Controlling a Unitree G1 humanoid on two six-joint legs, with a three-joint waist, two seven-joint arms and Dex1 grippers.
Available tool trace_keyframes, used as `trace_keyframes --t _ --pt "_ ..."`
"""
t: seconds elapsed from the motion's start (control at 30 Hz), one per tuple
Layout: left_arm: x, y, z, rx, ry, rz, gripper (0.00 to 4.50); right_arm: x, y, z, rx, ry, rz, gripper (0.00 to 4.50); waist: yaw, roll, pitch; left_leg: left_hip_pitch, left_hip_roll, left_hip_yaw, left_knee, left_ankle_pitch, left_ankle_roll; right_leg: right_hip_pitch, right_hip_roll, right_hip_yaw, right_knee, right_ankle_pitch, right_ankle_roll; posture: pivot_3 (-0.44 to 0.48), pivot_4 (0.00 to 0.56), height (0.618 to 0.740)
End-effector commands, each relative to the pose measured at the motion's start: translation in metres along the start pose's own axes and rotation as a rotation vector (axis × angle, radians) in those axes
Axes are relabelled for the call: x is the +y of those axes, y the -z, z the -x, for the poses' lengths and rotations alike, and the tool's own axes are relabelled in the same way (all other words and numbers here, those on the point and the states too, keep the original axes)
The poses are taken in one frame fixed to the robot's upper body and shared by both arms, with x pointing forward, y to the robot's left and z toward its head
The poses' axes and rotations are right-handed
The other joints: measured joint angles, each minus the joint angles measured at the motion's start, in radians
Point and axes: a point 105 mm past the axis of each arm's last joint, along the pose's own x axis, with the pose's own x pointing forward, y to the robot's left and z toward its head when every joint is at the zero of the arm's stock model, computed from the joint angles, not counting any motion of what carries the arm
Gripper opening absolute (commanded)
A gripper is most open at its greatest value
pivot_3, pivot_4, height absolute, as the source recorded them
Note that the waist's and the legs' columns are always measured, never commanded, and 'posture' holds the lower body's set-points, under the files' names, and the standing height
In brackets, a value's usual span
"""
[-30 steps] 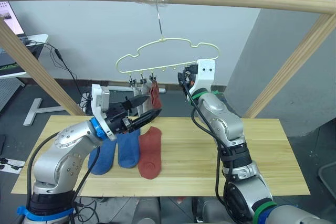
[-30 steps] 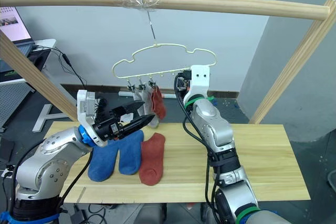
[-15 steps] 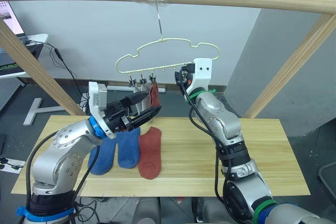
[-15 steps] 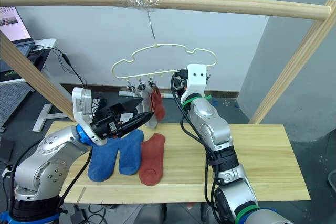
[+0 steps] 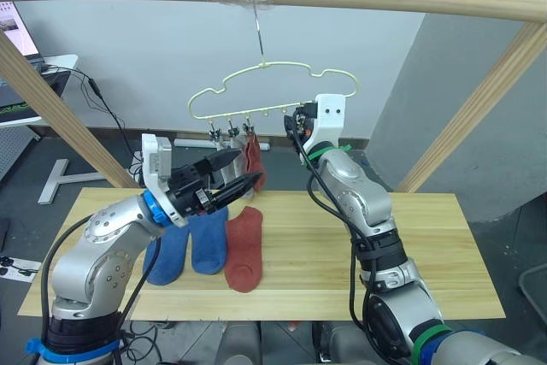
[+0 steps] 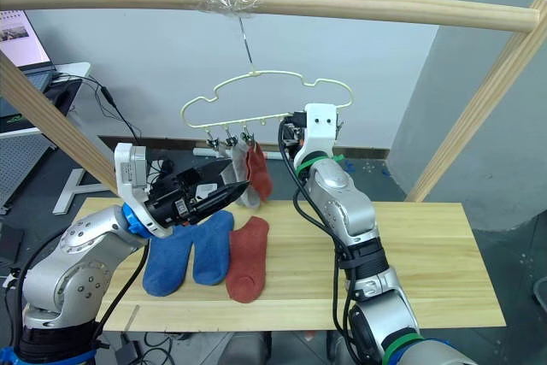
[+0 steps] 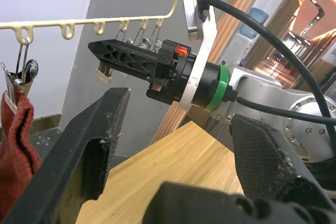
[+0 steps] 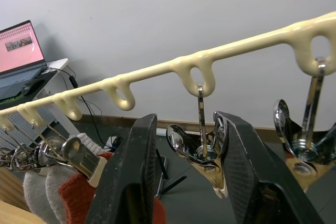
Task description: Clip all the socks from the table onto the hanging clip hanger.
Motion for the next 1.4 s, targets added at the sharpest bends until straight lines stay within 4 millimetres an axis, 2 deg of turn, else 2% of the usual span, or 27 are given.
trace_keyframes --t 0.03,0.1,0.37,0.53,0.6,0.67,0.7,0.8,0.83,0.87,0.93,1.03,1.17,1.4 --pt "-0.001 -0.011 0.002 -0.053 0.007 -0.034 3.53 0.037 -0.027 -0.003 -0.092 -0.088 -0.056 1.79 0.000 0.000 0.000 0.000 0.000 0.000 0.000 0.000 0.000 0.000 0.000 0.000 0.000 0.000 0.000 0.324 0.183 0.740" --pt "-0.001 -0.011 0.002 -0.054 0.007 -0.036 3.53 0.037 -0.027 -0.003 -0.094 -0.087 -0.056 1.79 0.000 0.001 0.001 0.000 0.000 0.000 0.000 0.000 0.000 0.000 0.000 0.000 0.000 0.000 0.000 0.324 0.183 0.740" --pt "0.000 -0.009 0.002 -0.057 -0.004 -0.030 3.53 0.032 -0.027 -0.003 -0.096 -0.077 -0.050 0.08 0.000 0.001 0.003 0.000 0.000 0.000 -0.001 0.000 0.000 0.000 0.000 0.000 0.000 -0.001 0.000 0.317 0.186 0.740" --pt "0.001 -0.004 0.003 -0.049 -0.022 -0.027 3.53 0.029 -0.028 -0.001 -0.100 -0.085 -0.035 0.02 -0.001 0.001 0.004 0.000 0.000 0.000 -0.001 0.000 0.000 0.000 0.000 0.000 0.000 -0.001 0.000 0.297 0.189 0.740" --pt "0.016 0.019 0.006 0.024 -0.140 -0.076 3.53 0.028 -0.027 0.003 -0.079 -0.132 -0.007 0.02 -0.003 0.003 0.006 0.000 0.000 0.000 -0.001 0.000 0.000 0.000 0.000 0.000 0.000 -0.001 0.000 0.285 0.190 0.740" --pt "0.023 0.064 0.013 0.212 -0.197 -0.202 3.53 0.026 -0.023 0.007 -0.034 -0.181 0.044 0.02 -0.003 0.006 0.007 0.000 0.000 0.001 -0.001 0.000 0.000 0.000 0.000 0.001 0.000 -0.001 0.000 0.285 0.190 0.740" --pt "0.025 0.087 0.019 0.306 -0.210 -0.196 3.53 0.022 -0.024 0.009 -0.025 -0.190 0.054 0.02 -0.004 0.007 0.008 0.001 0.000 0.001 -0.002 0.000 0.000 0.000 0.000 0.001 0.000 -0.001 0.000 0.285 0.190 0.740" --pt "0.022 0.122 0.026 0.407 -0.180 -0.176 4.09 0.014 -0.025 0.013 -0.015 -0.188 0.070 0.00 -0.004 0.005 0.010 -0.001 0.000 0.002 -0.003 0.000 0.000 -0.003 0.000 0.001 0.000 -0.002 -0.001 0.261 0.196 0.740" --pt "0.021 0.133 0.026 0.429 -0.184 -0.174 4.39 0.010 -0.025 0.014 -0.010 -0.181 0.074 0.00 -0.003 0.005 0.010 -0.003 0.000 0.001 -0.003 0.000 0.000 -0.005 0.000 0.001 0.000 -0.002 -0.001 0.261 0.196 0.740" --pt "0.022 0.145 0.026 0.464 -0.187 -0.204 4.45 0.007 -0.024 0.015 -0.004 -0.173 0.076 0.00 -0.001 0.005 0.010 -0.007 0.000 0.001 -0.003 0.000 0.000 -0.011 0.000 0.000 0.001 -0.002 -0.001 0.261 0.196 0.740" --pt "0.022 0.155 0.024 0.488 -0.186 -0.244 4.45 0.005 -0.023 0.017 0.003 -0.165 0.075 0.00 0.004 0.005 0.010 -0.014 0.000 0.000 -0.001 0.000 0.000 -0.017 0.000 -0.001 0.002 0.000 -0.004 0.246 0.199 0.740" --pt "0.029 0.176 0.018 0.543 -0.237 -0.236 4.45 0.002 -0.023 0.020 0.008 -0.152 0.071 0.00 0.012 0.005 0.010 -0.015 0.000 0.001 -0.001 0.000 0.000 -0.017 0.000 0.000 0.001 0.001 -0.006 0.244 0.198 0.740" --pt "0.022 0.209 0.011 0.651 -0.221 -0.202 4.45 0.000 -0.016 0.024 0.033 -0.134 0.062 0.00 0.015 0.005 0.010 -0.015 0.000 0.002 -0.001 0.000 0.000 -0.017 0.000 0.000 0.001 0.001 -0.005 0.244 0.194 0.740" --pt "0.020 0.226 0.019 0.766 -0.221 -0.172 4.45 -0.001 -0.017 0.026 0.038 -0.133 0.074 0.00 0.015 0.005 0.010 -0.014 0.000 0.000 0.000 0.000 0.000 -0.015 0.000 -0.001 0.003 0.001 -0.003 0.234 0.188 0.740"
